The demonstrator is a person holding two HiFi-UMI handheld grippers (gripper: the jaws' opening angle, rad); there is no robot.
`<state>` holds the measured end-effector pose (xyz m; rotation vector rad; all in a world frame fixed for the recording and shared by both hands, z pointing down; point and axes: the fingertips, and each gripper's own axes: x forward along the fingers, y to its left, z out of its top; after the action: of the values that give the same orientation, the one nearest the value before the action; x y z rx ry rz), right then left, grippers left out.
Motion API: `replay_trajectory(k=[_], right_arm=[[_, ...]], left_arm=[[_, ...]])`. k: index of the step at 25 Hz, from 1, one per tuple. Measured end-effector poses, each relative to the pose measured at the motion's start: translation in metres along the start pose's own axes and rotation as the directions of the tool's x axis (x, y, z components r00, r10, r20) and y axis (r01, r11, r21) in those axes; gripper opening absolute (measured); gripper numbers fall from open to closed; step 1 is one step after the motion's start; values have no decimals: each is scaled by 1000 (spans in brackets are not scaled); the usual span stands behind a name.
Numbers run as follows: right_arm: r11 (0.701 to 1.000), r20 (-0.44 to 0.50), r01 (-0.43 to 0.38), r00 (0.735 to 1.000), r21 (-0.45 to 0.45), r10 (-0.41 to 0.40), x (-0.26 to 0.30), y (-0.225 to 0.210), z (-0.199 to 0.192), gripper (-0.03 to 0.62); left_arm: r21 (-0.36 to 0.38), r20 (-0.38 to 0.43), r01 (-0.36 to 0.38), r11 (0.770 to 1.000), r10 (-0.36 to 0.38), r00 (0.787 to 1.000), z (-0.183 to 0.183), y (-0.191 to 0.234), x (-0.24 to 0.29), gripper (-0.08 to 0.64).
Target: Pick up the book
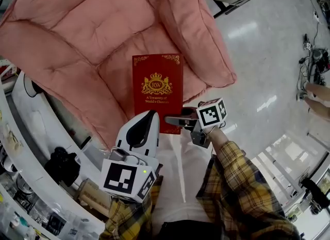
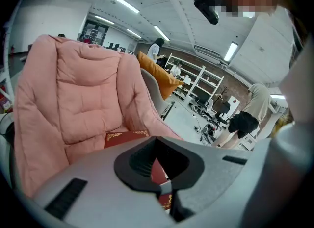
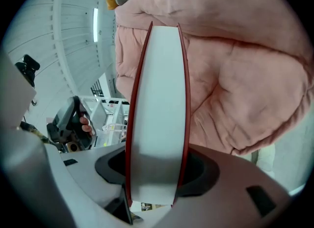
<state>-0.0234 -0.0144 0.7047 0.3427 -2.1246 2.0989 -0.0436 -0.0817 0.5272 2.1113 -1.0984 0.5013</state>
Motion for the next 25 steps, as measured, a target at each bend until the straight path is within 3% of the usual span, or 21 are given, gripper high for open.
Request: replay_trajectory(k=[12, 18, 25], right_arm=[[996, 25, 9, 1000, -93, -6, -42, 123, 28, 259], [995, 93, -38, 995, -91, 46, -58, 187, 33, 259], [985, 127, -83, 987, -149, 102, -75, 258, 32, 259]], left_arm=[[54, 105, 8, 999, -14, 994, 86, -38, -75, 5], [92, 151, -21, 996, 7, 988, 118, -50, -111, 5], [112, 209, -37, 993, 13, 978, 141, -68, -148, 5]])
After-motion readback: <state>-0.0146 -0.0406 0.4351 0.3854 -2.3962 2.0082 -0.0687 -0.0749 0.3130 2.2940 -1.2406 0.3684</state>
